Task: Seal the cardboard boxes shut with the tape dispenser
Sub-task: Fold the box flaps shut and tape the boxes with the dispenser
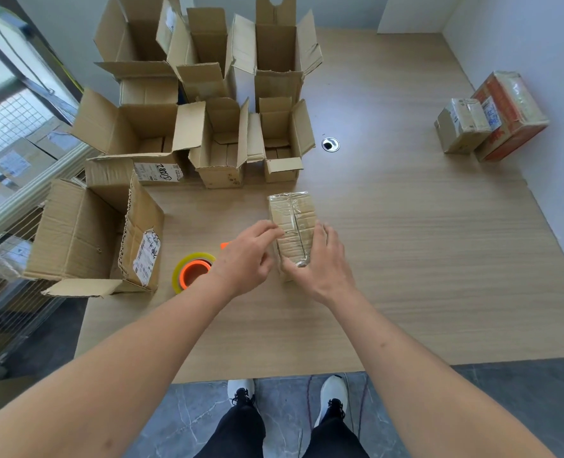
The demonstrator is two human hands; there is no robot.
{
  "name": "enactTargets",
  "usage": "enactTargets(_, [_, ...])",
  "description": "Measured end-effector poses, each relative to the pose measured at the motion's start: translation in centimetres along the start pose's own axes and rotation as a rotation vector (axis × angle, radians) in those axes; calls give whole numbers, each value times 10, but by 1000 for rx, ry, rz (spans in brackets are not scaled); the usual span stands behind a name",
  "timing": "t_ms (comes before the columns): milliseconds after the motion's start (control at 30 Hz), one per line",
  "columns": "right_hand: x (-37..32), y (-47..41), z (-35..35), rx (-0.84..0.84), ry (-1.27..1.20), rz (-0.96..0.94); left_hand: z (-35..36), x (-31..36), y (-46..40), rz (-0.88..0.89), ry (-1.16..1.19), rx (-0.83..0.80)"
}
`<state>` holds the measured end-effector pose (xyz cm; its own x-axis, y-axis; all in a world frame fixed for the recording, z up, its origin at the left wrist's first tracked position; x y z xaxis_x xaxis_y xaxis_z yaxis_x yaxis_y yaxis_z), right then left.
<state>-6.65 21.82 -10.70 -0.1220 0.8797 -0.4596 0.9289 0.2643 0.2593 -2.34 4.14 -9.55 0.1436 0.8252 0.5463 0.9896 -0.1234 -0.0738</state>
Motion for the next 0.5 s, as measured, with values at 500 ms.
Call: enactTargets(500, [-48, -1, -20, 75, 49, 179, -42, -24, -17, -117, -420, -244])
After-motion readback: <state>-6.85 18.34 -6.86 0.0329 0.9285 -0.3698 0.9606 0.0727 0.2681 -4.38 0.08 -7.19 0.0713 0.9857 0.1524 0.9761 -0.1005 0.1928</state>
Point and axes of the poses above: each hand's wrist, its own y-axis away from the middle knuckle, its own z-axis out of the palm, x = y × z, the point moved 2 cm from there along -y, towards the middle knuckle
